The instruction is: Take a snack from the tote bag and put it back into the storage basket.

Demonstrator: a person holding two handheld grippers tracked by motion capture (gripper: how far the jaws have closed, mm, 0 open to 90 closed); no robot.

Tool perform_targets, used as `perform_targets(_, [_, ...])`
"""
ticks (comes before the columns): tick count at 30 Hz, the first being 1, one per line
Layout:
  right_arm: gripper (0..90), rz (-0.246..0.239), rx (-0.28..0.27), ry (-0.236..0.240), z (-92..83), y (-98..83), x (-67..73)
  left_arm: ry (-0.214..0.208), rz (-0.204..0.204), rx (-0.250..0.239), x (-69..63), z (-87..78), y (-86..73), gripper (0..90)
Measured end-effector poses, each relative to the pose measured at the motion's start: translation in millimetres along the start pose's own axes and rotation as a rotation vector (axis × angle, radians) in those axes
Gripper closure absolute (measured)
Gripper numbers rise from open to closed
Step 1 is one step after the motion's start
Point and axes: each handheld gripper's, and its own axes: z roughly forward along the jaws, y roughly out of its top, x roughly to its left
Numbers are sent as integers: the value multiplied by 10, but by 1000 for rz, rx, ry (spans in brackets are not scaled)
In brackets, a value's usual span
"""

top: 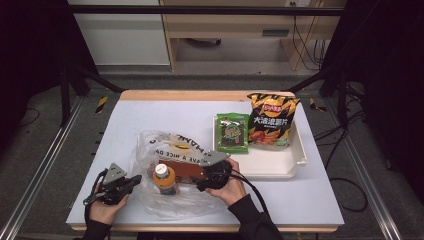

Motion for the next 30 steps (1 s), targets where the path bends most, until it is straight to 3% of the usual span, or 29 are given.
perform_targets(5, [329, -4, 10, -9, 21, -2, 23, 3, 3, -1, -2, 3, 10, 900])
perform_targets(11, [412, 5, 30, 25, -62, -13, 118, 11, 3, 1, 26, 15, 13, 900])
perform_targets(16, [401, 33, 29, 26, -99, -11, 141, 15, -3, -5, 32, 8, 14, 900])
perform_targets(19, [346, 57, -14, 36, -122, 60, 130, 15, -7, -13, 37, 4, 18, 900])
perform_targets(23, [317, 61, -21, 30, -15, 157, 118, 18, -1, -15, 43, -15, 18, 900])
perform_targets(30, [321, 52, 61, 37, 215, 131, 139, 18, -1, -7, 55, 3, 11, 900])
